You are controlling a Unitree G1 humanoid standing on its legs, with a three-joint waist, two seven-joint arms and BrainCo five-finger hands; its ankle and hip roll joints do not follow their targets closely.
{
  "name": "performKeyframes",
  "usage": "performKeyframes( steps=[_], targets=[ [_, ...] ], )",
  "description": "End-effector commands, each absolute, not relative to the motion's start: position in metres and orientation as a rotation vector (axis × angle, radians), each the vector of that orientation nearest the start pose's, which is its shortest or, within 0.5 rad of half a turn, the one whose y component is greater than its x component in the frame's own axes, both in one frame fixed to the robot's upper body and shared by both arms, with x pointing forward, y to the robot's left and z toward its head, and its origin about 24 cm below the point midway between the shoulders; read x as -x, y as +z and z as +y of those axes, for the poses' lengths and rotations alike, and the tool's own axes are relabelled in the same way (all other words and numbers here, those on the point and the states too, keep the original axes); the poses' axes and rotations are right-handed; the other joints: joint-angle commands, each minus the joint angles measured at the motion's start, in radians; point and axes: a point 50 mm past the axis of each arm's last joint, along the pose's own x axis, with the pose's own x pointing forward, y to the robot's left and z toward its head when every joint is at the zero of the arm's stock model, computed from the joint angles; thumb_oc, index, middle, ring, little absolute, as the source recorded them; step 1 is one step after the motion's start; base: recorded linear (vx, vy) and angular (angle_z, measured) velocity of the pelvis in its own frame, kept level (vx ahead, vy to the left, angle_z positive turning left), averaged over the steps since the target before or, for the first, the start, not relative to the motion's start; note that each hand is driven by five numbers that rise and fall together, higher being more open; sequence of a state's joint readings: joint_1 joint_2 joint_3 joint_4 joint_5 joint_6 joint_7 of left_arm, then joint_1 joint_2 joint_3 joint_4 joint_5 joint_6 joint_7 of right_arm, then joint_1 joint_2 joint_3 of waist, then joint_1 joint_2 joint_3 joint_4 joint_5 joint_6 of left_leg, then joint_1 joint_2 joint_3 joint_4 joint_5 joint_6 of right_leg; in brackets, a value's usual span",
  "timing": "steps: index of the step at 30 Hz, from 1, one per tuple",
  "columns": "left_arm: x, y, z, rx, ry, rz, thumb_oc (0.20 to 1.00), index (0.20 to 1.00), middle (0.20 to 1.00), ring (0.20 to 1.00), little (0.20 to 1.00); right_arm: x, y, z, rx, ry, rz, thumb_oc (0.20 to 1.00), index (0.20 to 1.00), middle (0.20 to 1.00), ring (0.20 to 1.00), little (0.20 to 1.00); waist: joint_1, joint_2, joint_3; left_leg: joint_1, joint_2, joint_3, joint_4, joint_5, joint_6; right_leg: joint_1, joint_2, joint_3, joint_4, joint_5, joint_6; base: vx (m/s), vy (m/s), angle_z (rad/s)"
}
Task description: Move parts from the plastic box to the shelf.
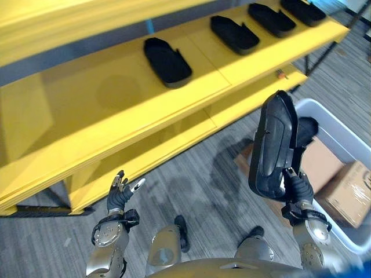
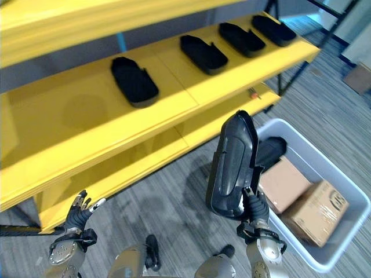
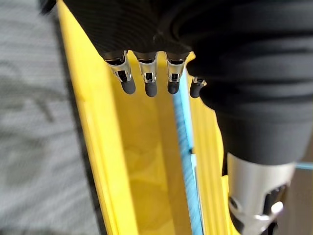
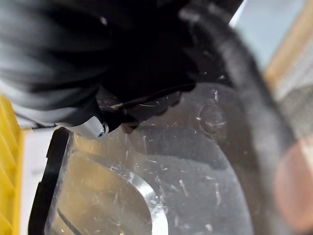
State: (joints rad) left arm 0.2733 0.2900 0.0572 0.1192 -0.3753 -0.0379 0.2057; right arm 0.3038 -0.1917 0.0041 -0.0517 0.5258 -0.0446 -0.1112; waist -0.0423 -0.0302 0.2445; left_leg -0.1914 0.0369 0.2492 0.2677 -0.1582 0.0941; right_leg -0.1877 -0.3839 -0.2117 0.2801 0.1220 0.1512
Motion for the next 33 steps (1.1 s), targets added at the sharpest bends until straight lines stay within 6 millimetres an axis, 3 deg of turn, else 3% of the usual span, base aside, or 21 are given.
performKeyframes(
  steps=[1, 2, 3, 5, 11, 15, 21, 23, 26, 27, 28, 29, 31, 32, 33],
  targets=[
    [-0.181, 0.008, 0.260, -0.076, 0.341, 0.169, 1.000, 1.000, 1.000, 1.000, 1.000, -0.190, 0.028, -0.215, -0.332, -0.201, 0.020, 0.200, 0.200, 0.200, 0.200, 0.200, -0.064, 0.007, 0.010, 0.162, -0.026, -0.022, -0.342, 0.162, -0.056, -0.054, 0.246, 0.068, -0.107, -0.059, -0.009, 0.00, 0.028, 0.64],
    [-0.181, 0.008, 0.260, -0.076, 0.342, 0.170, 1.000, 1.000, 1.000, 1.000, 1.000, -0.190, 0.028, -0.215, -0.332, -0.201, 0.020, 0.200, 0.200, 0.200, 0.200, 0.200, -0.064, 0.007, 0.009, 0.162, -0.025, -0.022, -0.342, 0.162, -0.056, -0.054, 0.247, 0.068, -0.107, -0.060, -0.010, 0.01, 0.051, 0.59],
    [-0.182, 0.007, 0.258, -0.069, 0.337, 0.170, 1.000, 1.000, 1.000, 1.000, 1.000, -0.188, 0.026, -0.216, -0.341, -0.201, 0.028, 0.200, 0.200, 0.200, 0.200, 0.200, -0.075, 0.000, 0.016, 0.166, -0.032, -0.037, -0.347, 0.162, -0.054, -0.071, 0.288, 0.095, -0.119, -0.071, -0.016, 0.04, 0.012, 0.65],
    [-0.183, 0.005, 0.254, -0.046, 0.329, 0.174, 1.000, 1.000, 1.000, 1.000, 1.000, -0.184, 0.026, -0.221, -0.314, -0.208, 0.034, 0.200, 0.200, 0.200, 0.200, 0.200, -0.083, -0.017, 0.021, 0.168, -0.052, -0.062, -0.344, 0.162, -0.051, -0.061, 0.321, 0.121, -0.147, -0.077, -0.009, 0.06, -0.022, 0.55],
    [-0.179, -0.005, 0.247, -0.017, 0.309, 0.212, 1.000, 1.000, 1.000, 1.000, 1.000, -0.179, 0.025, -0.231, -0.292, -0.235, 0.038, 0.200, 0.200, 0.200, 0.200, 0.200, -0.069, -0.022, -0.001, 0.152, -0.060, -0.091, -0.287, 0.141, -0.060, 0.009, 0.303, 0.109, -0.180, -0.095, -0.017, 0.06, -0.071, 0.65],
    [-0.166, -0.015, 0.249, -0.012, 0.321, 0.272, 1.000, 1.000, 1.000, 1.000, 1.000, -0.177, 0.025, -0.234, -0.283, -0.229, 0.049, 0.200, 0.200, 0.200, 0.200, 0.200, -0.059, -0.020, -0.037, 0.172, -0.053, -0.101, -0.287, 0.133, -0.067, 0.051, 0.299, 0.085, -0.195, -0.107, -0.023, 0.11, -0.090, 0.30],
    [-0.151, -0.023, 0.248, 0.053, 0.359, 0.317, 1.000, 1.000, 1.000, 1.000, 1.000, -0.173, 0.026, -0.235, -0.259, -0.204, 0.068, 0.200, 0.200, 0.200, 0.200, 0.200, -0.037, -0.014, -0.083, 0.216, -0.019, -0.143, -0.316, 0.148, -0.097, 0.118, 0.317, 0.050, -0.220, -0.157, -0.053, 0.09, -0.192, 0.18],
    [-0.152, -0.023, 0.245, 0.093, 0.366, 0.311, 1.000, 1.000, 1.000, 1.000, 1.000, -0.178, 0.033, -0.236, -0.238, -0.174, 0.045, 0.200, 0.200, 0.200, 0.200, 0.200, -0.026, -0.018, -0.052, 0.155, -0.010, -0.179, -0.206, 0.140, -0.121, 0.123, 0.323, 0.033, -0.202, -0.189, -0.082, -0.10, -0.279, 0.49],
    [-0.159, -0.022, 0.240, 0.107, 0.342, 0.295, 1.000, 1.000, 1.000, 1.000, 1.000, -0.180, 0.037, -0.240, -0.217, -0.174, 0.032, 0.200, 0.200, 0.200, 0.200, 0.200, -0.014, -0.024, -0.004, 0.054, -0.038, -0.213, -0.055, 0.143, -0.150, 0.118, 0.310, -0.005, -0.186, -0.199, -0.105, -0.18, -0.129, 0.79],
    [-0.161, -0.022, 0.238, 0.117, 0.335, 0.294, 1.000, 1.000, 1.000, 1.000, 1.000, -0.181, 0.038, -0.241, -0.209, -0.187, 0.027, 0.200, 0.200, 0.200, 0.200, 0.200, -0.015, -0.024, 0.004, 0.045, 0.011, -0.198, -0.080, 0.153, -0.152, 0.113, 0.299, -0.024, -0.172, -0.208, -0.104, -0.11, 0.007, 0.93],
    [-0.161, -0.021, 0.237, 0.118, 0.326, 0.291, 1.000, 1.000, 1.000, 1.000, 1.000, -0.179, 0.037, -0.243, -0.211, -0.209, 0.028, 0.200, 0.200, 0.200, 0.200, 0.200, -0.024, -0.017, -0.003, 0.056, 0.122, -0.157, -0.148, 0.226, -0.165, 0.116, 0.279, -0.049, -0.154, -0.218, -0.096, -0.04, 0.039, 0.67],
    [-0.161, -0.021, 0.237, 0.118, 0.326, 0.292, 1.000, 1.000, 1.000, 1.000, 1.000, -0.179, 0.037, -0.243, -0.211, -0.209, 0.029, 0.200, 0.200, 0.200, 0.200, 0.200, -0.024, -0.017, -0.003, 0.059, 0.122, -0.157, -0.154, 0.229, -0.166, 0.116, 0.279, -0.049, -0.153, -0.219, -0.096, 0.07, 0.107, 0.63],
    [-0.161, -0.018, 0.238, 0.103, 0.324, 0.284, 1.000, 1.000, 1.000, 1.000, 1.000, -0.179, 0.036, -0.243, -0.216, -0.215, 0.029, 0.200, 0.200, 0.200, 0.200, 0.200, -0.027, -0.001, -0.003, 0.063, 0.201, -0.138, -0.233, 0.310, -0.188, 0.108, 0.261, -0.063, -0.117, -0.237, -0.091, 0.04, 0.117, 0.75],
    [-0.162, -0.018, 0.239, 0.100, 0.331, 0.282, 1.000, 1.000, 1.000, 1.000, 1.000, -0.179, 0.036, -0.242, -0.215, -0.212, 0.031, 0.200, 0.200, 0.200, 0.200, 0.200, -0.027, 0.009, -0.002, 0.079, 0.218, -0.121, -0.264, 0.325, -0.195, 0.102, 0.254, -0.070, -0.094, -0.246, -0.088, 0.00, 0.147, 0.44],
    [-0.161, -0.019, 0.239, 0.108, 0.336, 0.282, 1.000, 1.000, 1.000, 1.000, 1.000, -0.180, 0.036, -0.239, -0.214, -0.200, 0.031, 0.200, 0.200, 0.200, 0.200, 0.200, -0.027, 0.025, -0.005, 0.107, 0.212, -0.100, -0.292, 0.304, -0.193, 0.097, 0.251, -0.079, -0.073, -0.253, -0.079, 0.06, 0.189, 0.05]
  ],
)
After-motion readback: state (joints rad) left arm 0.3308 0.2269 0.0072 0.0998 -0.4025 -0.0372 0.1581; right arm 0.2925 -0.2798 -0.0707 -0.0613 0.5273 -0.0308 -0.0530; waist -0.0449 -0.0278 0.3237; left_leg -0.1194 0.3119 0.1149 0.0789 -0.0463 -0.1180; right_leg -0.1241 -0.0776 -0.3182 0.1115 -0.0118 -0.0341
